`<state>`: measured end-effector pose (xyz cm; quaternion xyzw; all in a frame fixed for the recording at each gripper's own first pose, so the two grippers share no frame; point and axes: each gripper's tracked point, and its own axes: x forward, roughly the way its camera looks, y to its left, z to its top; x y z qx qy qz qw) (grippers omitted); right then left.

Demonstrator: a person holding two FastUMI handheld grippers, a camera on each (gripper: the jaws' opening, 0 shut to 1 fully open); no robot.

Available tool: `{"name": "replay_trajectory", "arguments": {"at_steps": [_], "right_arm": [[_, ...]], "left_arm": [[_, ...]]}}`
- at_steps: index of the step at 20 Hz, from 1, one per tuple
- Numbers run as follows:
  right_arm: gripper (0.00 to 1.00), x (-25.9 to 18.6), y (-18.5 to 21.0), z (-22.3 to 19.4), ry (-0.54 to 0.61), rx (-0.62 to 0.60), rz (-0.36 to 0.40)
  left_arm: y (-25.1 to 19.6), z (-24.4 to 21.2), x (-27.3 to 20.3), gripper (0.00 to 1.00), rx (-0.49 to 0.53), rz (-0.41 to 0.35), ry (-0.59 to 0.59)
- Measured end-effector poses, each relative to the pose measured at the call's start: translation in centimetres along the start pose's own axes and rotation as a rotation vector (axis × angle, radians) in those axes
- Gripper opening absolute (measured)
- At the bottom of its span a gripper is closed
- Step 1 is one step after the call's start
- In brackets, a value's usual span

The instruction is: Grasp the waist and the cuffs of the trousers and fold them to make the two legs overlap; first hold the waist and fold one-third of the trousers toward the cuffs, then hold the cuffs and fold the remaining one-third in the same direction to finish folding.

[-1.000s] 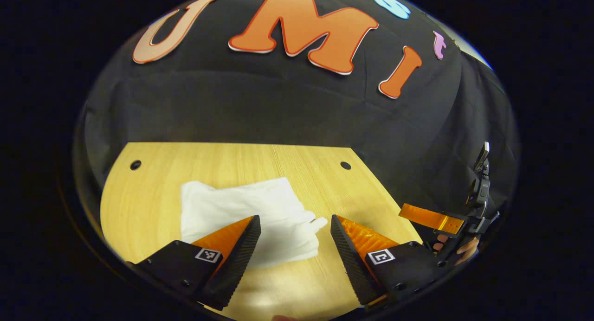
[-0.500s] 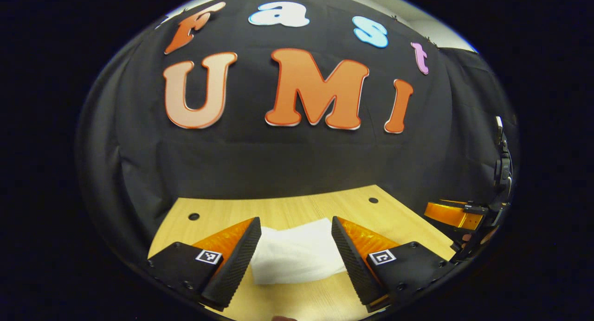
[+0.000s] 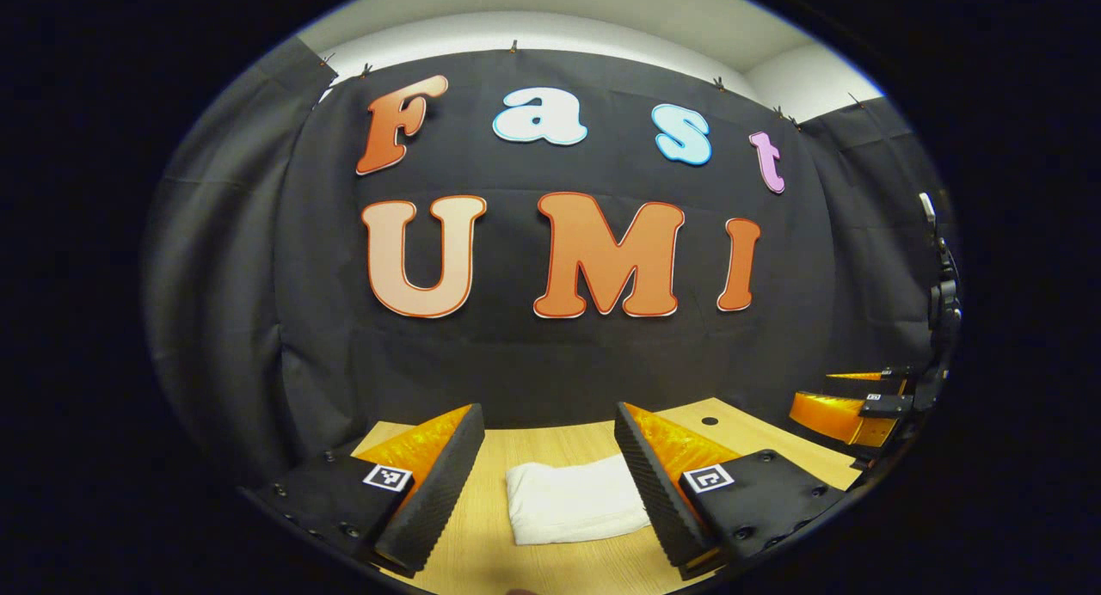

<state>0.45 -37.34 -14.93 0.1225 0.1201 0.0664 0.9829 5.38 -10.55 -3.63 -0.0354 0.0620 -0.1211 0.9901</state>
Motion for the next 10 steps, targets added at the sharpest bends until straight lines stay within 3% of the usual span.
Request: {"name": "replay_trajectory", "arguments": {"at_steps": [6, 10], "right_arm": [[0.96, -2.4, 0.6, 0.7, -0.039, -0.011, 0.049], [0.96, -4.3, -0.1, 0.5, -0.025, -0.016, 0.097]], "left_arm": [[0.6, -0.2, -3.1, 0.98, 0.06, 0.079, -0.05], [-0.6, 0.2, -5.9, 1.0, 0.03, 0.132, -0.062]]}}
